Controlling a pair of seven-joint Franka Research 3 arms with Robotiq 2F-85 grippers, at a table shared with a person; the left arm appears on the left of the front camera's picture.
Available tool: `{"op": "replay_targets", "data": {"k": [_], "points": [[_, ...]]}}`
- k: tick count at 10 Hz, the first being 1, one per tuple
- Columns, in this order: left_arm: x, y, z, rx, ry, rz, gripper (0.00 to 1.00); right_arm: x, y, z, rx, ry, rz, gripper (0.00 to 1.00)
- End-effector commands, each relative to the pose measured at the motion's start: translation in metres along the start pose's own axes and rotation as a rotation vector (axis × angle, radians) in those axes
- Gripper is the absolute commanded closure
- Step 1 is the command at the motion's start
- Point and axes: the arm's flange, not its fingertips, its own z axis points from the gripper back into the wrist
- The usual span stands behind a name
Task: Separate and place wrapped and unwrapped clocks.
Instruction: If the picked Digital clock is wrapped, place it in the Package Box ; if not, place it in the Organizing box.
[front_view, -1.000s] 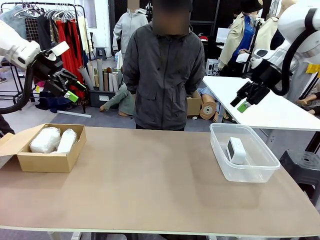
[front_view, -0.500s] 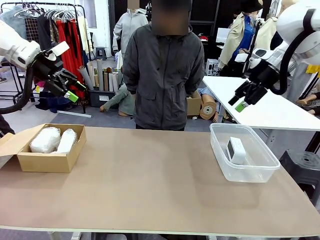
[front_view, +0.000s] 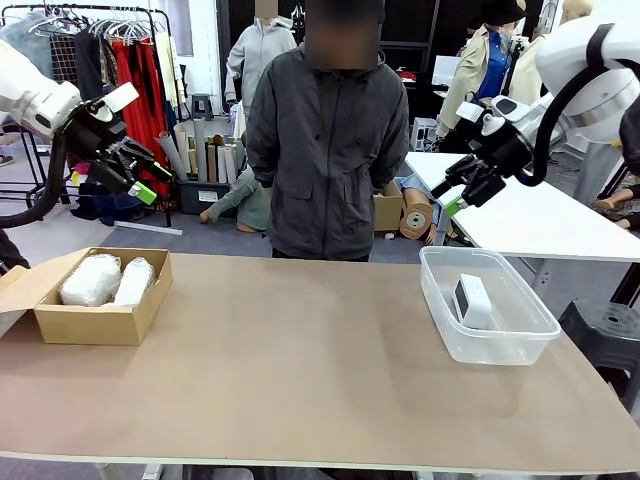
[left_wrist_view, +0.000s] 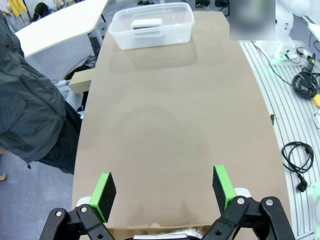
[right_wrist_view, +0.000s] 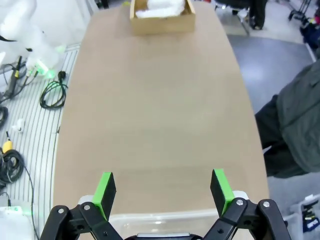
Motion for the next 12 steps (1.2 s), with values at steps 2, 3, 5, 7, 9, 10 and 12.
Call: {"op": "replay_targets", "data": {"k": [2,3,5,7,9,10,12], "points": [[0.002,0.0,0.001,0.006,-0.01,0.001,0.0,-0.007,-0.019,0.009,0.003,-0.101,0.04,0.0],[0.002,0.0,0.001,0.006,-0.01,0.001,0.0,-0.011,-0.021,0.01,0.005,-0.119,0.049,0.0],[0.002,0.0,0.001,0.006,-0.01,0.001,0.0,-0.015,-0.023,0.015,0.006,-0.136,0.038,0.0],[0.002,0.0,0.001,0.006,-0.01,0.001,0.0,-0.016,-0.02,0.012,-0.004,-0.094,0.007,0.0],[0.002,0.0,0.001,0.006,-0.01,0.001,0.0,-0.016,-0.02,0.012,-0.004,-0.094,0.007,0.0],[0.002,0.0,0.001,0.006,-0.01,0.001,0.0,-0.016,-0.02,0.012,-0.004,-0.094,0.007,0.0],[0.002,0.0,0.001,0.006,-0.01,0.001,0.0,-0.016,-0.02,0.012,-0.004,-0.094,0.007,0.0]]}}
